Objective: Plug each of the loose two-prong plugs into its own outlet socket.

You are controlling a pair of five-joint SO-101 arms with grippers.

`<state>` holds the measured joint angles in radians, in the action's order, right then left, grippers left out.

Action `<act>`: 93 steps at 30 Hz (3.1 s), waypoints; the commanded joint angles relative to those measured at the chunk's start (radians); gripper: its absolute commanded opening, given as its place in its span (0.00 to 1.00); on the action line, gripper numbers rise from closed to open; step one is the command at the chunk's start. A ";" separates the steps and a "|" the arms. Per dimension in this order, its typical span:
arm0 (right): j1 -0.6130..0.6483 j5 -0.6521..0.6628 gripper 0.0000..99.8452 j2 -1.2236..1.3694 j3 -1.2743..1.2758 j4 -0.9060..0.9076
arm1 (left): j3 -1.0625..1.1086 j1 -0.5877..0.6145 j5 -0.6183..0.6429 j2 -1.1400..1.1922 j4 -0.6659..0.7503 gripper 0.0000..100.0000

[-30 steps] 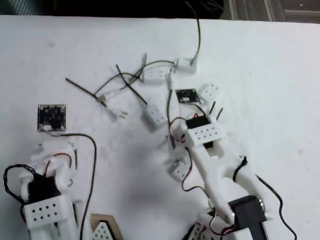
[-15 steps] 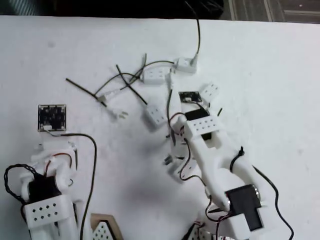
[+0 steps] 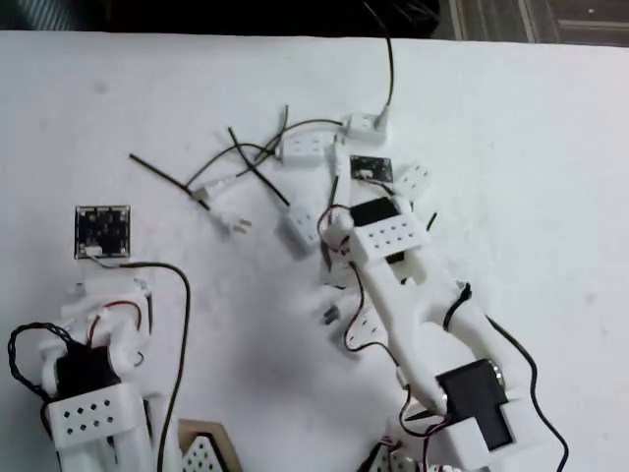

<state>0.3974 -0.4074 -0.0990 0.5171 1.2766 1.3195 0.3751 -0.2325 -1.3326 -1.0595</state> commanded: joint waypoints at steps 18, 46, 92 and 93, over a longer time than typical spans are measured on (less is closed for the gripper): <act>0.058 -0.097 0.14 0.189 -0.043 -0.061 | -0.005 0.007 -0.011 -0.007 0.014 0.02; -0.059 0.285 0.02 -0.145 -0.071 0.041 | -0.003 0.005 -0.011 -0.007 0.017 0.02; 0.143 0.092 0.08 0.200 0.012 -0.257 | -0.003 0.005 -0.012 -0.007 0.012 0.02; 0.147 0.092 0.08 0.214 0.006 -0.257 | -0.003 0.005 -0.012 -0.007 0.012 0.02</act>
<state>0.5186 -0.3046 0.0698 0.5646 1.0157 1.3211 0.3751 -0.2386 -1.3326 -1.0595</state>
